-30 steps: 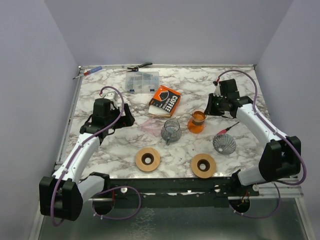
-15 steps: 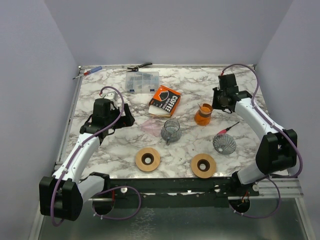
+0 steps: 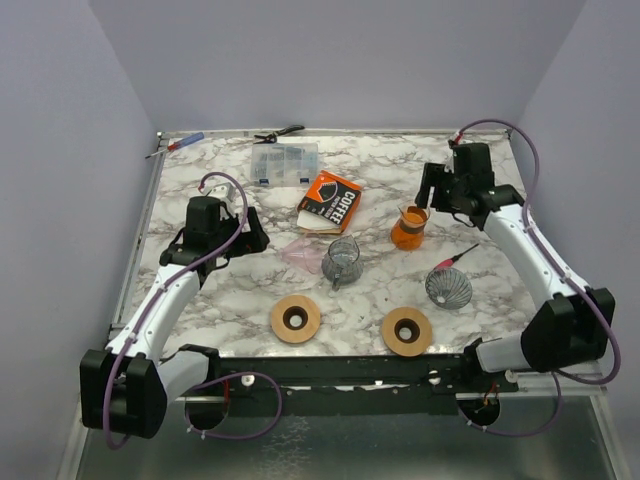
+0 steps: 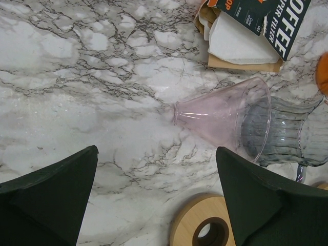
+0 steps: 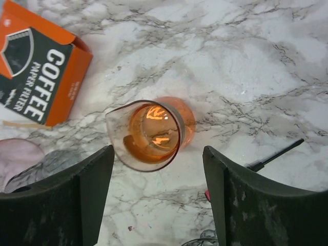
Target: Place the coffee filter in the dripper
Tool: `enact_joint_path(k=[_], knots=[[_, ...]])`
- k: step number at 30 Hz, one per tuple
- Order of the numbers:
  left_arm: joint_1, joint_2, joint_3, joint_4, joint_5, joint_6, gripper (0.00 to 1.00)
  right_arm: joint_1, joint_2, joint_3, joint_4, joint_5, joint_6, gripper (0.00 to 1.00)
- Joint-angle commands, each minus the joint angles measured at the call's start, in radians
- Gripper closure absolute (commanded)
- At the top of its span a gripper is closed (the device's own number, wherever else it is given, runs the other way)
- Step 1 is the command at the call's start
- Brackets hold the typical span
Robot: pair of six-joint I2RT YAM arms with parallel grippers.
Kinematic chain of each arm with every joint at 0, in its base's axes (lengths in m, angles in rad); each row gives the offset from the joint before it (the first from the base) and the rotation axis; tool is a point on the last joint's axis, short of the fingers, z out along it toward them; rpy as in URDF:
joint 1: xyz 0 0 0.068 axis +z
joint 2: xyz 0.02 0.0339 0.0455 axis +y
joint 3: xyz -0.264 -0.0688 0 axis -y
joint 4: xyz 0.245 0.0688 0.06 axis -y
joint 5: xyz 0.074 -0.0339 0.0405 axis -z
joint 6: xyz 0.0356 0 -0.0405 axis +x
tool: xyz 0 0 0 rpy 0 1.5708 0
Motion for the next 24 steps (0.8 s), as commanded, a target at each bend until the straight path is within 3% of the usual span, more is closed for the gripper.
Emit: enact_joint_path(k=[1,8,18,24], knots=[[0.008,0.033,0.020,0.038,0.066,-0.042,0.01,-0.008,-0.123,-0.051,0.044,-0.113,0.026,0.25],[-0.041,0.089,-0.041,0.138,0.183,-0.209,0.01,-0.009,-0.271,-0.192,0.102,-0.314,0.085,0.18],[-0.212,0.043,-0.139,-0.034,-0.105,-0.374,0.05,-0.008,-0.357,-0.310,0.139,-0.435,0.119,0.17],[-0.334,-0.009,-0.181,-0.140,-0.292,-0.457,0.15,-0.008,-0.340,-0.317,0.148,-0.451,0.117,0.17]])
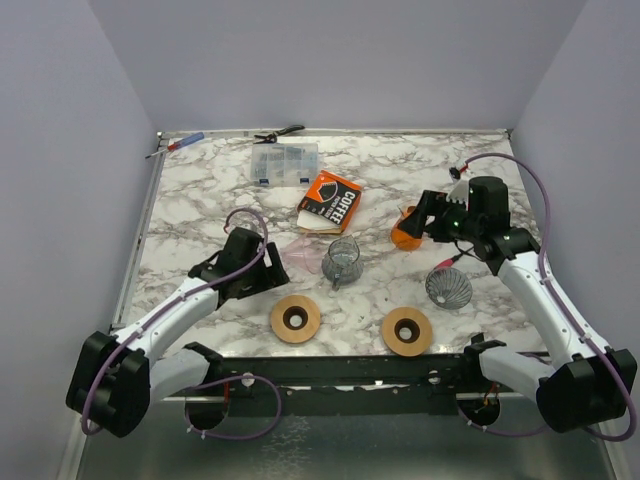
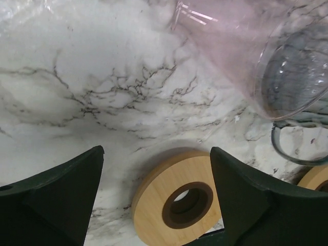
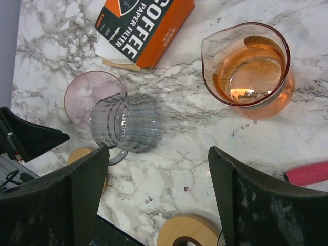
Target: Place the coffee filter in the dripper
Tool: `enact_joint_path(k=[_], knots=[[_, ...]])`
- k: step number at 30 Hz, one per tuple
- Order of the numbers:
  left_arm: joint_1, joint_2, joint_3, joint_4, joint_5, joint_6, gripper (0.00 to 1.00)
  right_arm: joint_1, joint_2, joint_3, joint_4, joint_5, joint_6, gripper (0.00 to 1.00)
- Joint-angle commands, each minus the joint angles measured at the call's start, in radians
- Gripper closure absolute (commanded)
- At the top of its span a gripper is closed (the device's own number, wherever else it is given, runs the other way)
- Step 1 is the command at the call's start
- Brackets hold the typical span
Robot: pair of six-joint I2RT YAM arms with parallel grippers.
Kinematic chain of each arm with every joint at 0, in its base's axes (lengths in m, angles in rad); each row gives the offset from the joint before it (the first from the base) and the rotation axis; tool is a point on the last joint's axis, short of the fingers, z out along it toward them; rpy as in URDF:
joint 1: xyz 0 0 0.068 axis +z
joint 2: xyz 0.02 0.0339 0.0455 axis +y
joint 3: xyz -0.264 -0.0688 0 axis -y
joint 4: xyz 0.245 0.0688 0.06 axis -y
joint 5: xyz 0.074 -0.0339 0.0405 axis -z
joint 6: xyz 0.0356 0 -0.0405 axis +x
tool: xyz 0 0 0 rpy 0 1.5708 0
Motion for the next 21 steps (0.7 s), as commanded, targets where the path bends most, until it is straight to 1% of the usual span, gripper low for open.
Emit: enact_joint_path(k=[1,5,8,11,15,18,21], knots=[[-0.093,-0.039,-0.018,-0.122,-0.200,-0.109,0.17,-0.003,0.002,-0.009,0.031,-0.046,0.011,0.17],[-0.210,-0.057,-0.016,-0.183,-0.283,-0.188,0.19,-0.003,0.017,-0.016,0.050,-0.066,0.020,0.17],[-0.312,-0.055,-0.005,-0.239,-0.354,-0.245,0.18,-0.004,0.032,-0.019,0.055,-0.075,0.019,0.17],[-0.383,-0.028,-0.006,-0.255,-0.366,-0.275,0.17,-0.003,0.039,-0.027,0.062,-0.081,0.019,0.17],[-0.457,0.011,-0.004,-0.255,-0.376,-0.297,0.17,-0.003,0.043,-0.033,0.067,-0.085,0.022,0.17],[-0.489,0.041,-0.004,-0.265,-0.399,-0.313,0.17,-0.003,0.040,-0.033,0.066,-0.089,0.022,0.17],[-0.511,0.067,-0.012,-0.266,-0.427,-0.324,0.21,-0.003,0.034,-0.035,0.064,-0.087,0.023,0.17]])
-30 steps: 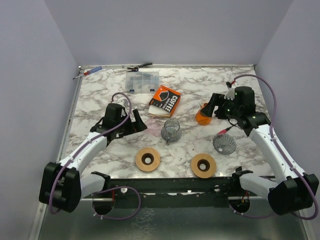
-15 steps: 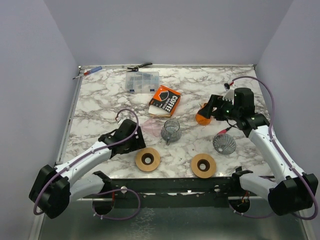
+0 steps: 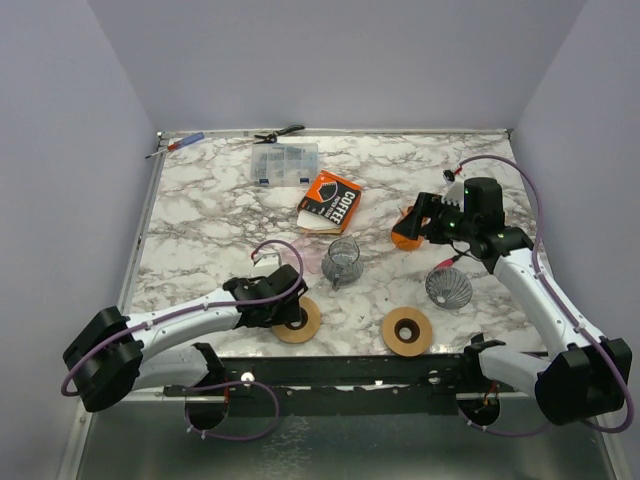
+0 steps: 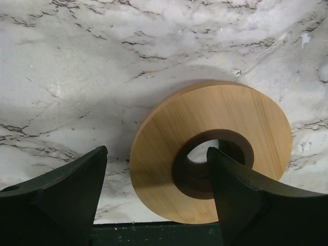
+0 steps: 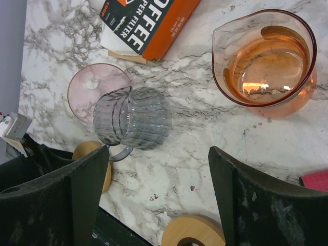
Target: Place the coffee filter in the dripper
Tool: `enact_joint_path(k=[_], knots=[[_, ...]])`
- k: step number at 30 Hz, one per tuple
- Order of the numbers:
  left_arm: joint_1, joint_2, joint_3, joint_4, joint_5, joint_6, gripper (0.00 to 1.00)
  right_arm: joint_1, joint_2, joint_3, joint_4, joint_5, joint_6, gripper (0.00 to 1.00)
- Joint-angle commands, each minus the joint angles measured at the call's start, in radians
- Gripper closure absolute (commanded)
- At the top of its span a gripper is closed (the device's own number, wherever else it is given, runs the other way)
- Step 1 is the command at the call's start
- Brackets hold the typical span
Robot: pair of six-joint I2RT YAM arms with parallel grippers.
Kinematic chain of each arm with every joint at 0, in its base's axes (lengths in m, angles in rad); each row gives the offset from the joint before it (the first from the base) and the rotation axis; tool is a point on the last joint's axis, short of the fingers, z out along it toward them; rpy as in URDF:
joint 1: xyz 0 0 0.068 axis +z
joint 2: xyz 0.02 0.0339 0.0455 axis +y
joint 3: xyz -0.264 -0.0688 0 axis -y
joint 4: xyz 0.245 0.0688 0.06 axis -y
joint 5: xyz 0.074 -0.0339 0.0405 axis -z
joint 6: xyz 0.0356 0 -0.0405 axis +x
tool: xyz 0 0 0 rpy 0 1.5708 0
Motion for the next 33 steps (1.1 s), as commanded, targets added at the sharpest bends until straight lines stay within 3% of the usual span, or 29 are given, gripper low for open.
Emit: enact_joint_path(k=[1,5,12,18,27,33], knots=[[-0.033,0.038,-0.005,-0.027,-0.081,-0.047,0.24,-0.003,-0.004,-0.008,0.015,-0.022,0.006,0.17],[-0.040,0.052,-0.016,0.001,-0.081,-0.040,0.38,-0.004,-0.012,-0.016,0.013,-0.023,0.007,0.17],[-0.043,-0.027,-0.036,0.077,-0.068,-0.020,0.77,-0.003,-0.015,-0.028,0.014,-0.031,0.022,0.17],[-0.041,-0.135,-0.003,0.163,-0.036,0.064,0.97,-0.003,-0.020,-0.047,0.041,-0.073,0.051,0.17],[-0.042,-0.149,0.126,0.361,0.053,0.236,1.00,-0.003,0.015,-0.033,0.110,-0.318,0.108,0.17],[-0.042,-0.044,0.234,0.409,0.002,0.338,1.00,0.032,0.022,-0.049,0.171,-0.419,0.127,0.17]])
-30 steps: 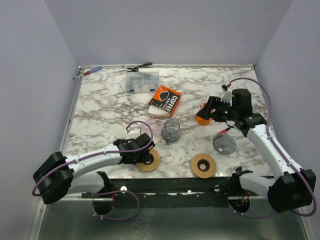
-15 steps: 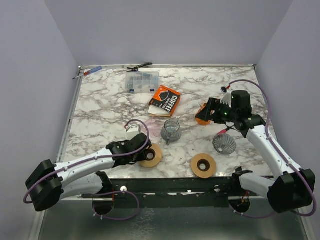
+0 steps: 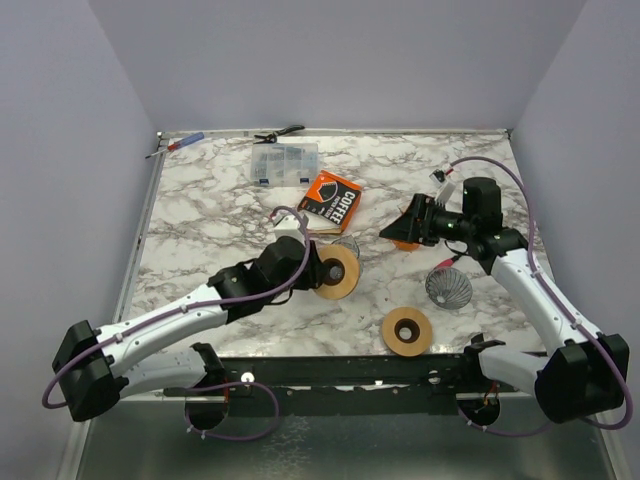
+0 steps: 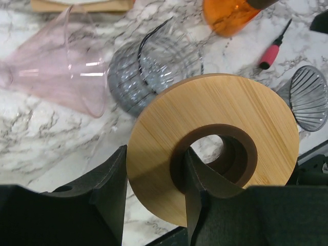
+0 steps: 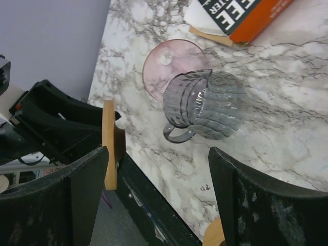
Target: Place the coffee filter in the dripper
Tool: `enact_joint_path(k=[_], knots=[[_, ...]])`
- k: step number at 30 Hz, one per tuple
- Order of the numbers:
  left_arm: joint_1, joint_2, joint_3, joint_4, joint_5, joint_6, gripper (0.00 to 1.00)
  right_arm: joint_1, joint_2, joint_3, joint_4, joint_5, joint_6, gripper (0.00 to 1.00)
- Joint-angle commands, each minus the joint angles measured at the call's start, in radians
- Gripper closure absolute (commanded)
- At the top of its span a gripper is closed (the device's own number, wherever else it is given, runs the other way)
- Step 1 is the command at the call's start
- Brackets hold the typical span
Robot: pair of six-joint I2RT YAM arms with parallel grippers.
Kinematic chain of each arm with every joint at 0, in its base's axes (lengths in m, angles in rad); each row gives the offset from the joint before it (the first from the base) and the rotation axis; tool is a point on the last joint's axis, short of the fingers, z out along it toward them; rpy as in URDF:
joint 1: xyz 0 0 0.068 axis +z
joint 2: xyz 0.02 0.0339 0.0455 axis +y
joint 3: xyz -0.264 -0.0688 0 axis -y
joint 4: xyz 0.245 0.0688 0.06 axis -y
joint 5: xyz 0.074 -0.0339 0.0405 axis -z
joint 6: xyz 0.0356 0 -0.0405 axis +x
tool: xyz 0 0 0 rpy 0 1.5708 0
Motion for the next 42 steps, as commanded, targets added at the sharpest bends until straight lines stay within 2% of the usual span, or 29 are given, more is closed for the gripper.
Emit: enact_joint_path(k=[1,5,8,13,16,19,22,24,25,27,28,32,36,42], knots=[[-0.004,0.084,0.107,0.092,-0.021,0.116,1.00,0.047,0.016,-0.016,0.076,-0.119,0.035,0.17],[-0.004,0.149,0.167,0.108,-0.036,0.151,1.00,0.135,0.040,-0.013,0.124,-0.110,0.072,0.18],[-0.005,0.173,0.182,0.128,-0.025,0.158,1.00,0.173,0.059,-0.007,0.135,-0.097,0.086,0.28],[-0.004,0.168,0.176,0.145,-0.027,0.153,1.00,0.204,0.093,0.001,0.144,-0.096,0.103,0.58],[-0.003,0.149,0.164,0.153,-0.038,0.153,1.00,0.206,0.097,0.003,0.146,-0.087,0.104,0.82],[-0.004,0.130,0.153,0.157,-0.048,0.154,0.92,0.207,0.100,0.003,0.151,-0.083,0.102,0.99],[-0.003,0.116,0.145,0.162,-0.050,0.164,0.69,0.206,0.106,0.004,0.141,-0.070,0.090,1.00],[-0.003,0.109,0.146,0.161,-0.041,0.180,0.34,0.207,0.105,0.002,0.129,-0.047,0.094,1.00],[-0.001,0.105,0.148,0.161,-0.034,0.191,0.22,0.204,0.103,0.001,0.126,-0.037,0.095,1.00],[0.012,0.094,0.150,0.160,-0.013,0.189,0.06,0.201,0.093,-0.006,0.124,-0.010,0.097,1.00],[0.024,0.088,0.149,0.161,0.010,0.182,0.02,0.197,0.091,-0.010,0.122,-0.003,0.094,1.00],[0.109,0.079,0.143,0.170,0.140,0.147,0.01,0.140,0.083,-0.028,0.127,-0.039,0.077,1.00],[0.218,0.068,0.106,0.220,0.338,0.102,0.01,0.071,0.072,-0.054,0.169,-0.155,0.073,1.00],[0.334,0.027,0.034,0.322,0.550,0.045,0.01,-0.025,0.024,-0.078,0.223,-0.309,0.069,1.00]])
